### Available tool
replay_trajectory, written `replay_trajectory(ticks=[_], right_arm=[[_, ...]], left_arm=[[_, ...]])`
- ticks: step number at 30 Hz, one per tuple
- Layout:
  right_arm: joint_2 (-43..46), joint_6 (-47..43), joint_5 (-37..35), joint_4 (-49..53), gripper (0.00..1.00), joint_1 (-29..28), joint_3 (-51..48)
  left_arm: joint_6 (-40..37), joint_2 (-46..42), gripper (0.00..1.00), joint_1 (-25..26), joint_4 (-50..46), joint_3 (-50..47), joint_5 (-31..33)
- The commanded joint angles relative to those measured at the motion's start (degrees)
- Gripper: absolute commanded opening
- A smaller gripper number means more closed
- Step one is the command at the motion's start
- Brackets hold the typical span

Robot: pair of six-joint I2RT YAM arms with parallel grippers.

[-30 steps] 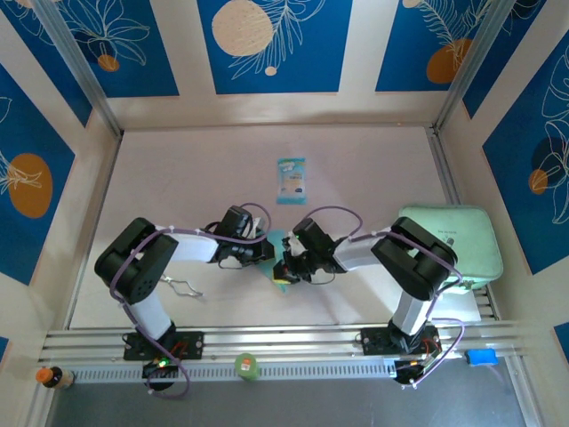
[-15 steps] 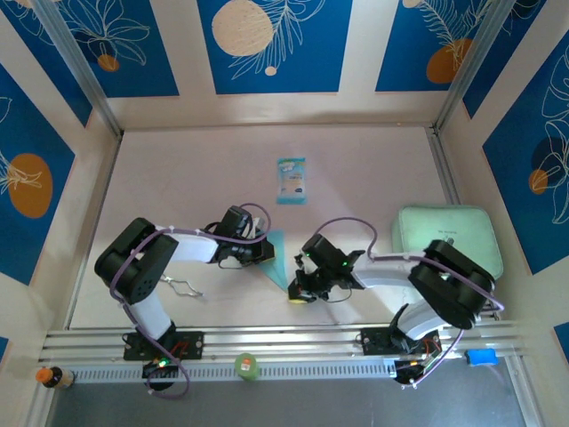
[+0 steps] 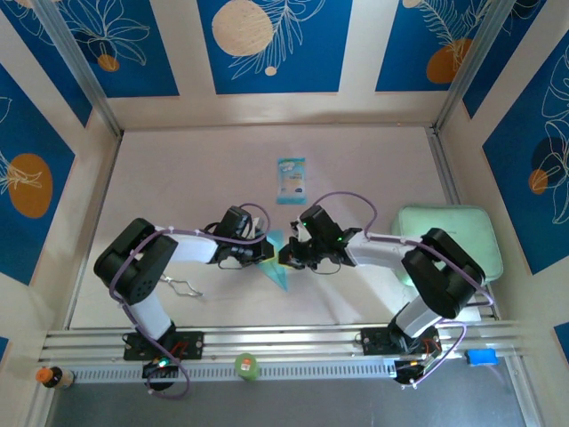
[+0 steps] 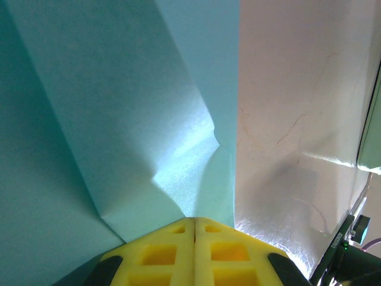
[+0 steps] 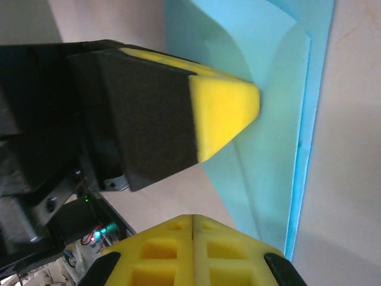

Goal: Fold a paper plane with a square sheet of paper (pick it up from the middle)
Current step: Fourth fold the wing at the center of the table.

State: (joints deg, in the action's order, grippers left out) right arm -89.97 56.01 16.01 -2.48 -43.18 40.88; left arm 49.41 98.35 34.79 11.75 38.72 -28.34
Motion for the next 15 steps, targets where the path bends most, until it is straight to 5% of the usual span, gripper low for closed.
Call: replay_trajectory(ticks=[1, 15], right_arm=[[-1.85, 0.49, -0.10, -0.06, 0.00, -0.93, 0.48], [-6.06, 0.44, 0.80, -1.26, 0.00, -1.47, 2.84]], left_arm=[[-0.72, 1.93, 0.00, -0.26, -6.96, -2.62, 6.29], [-0.60, 2.11, 0.00, -0.27, -6.82, -2.42, 6.10]])
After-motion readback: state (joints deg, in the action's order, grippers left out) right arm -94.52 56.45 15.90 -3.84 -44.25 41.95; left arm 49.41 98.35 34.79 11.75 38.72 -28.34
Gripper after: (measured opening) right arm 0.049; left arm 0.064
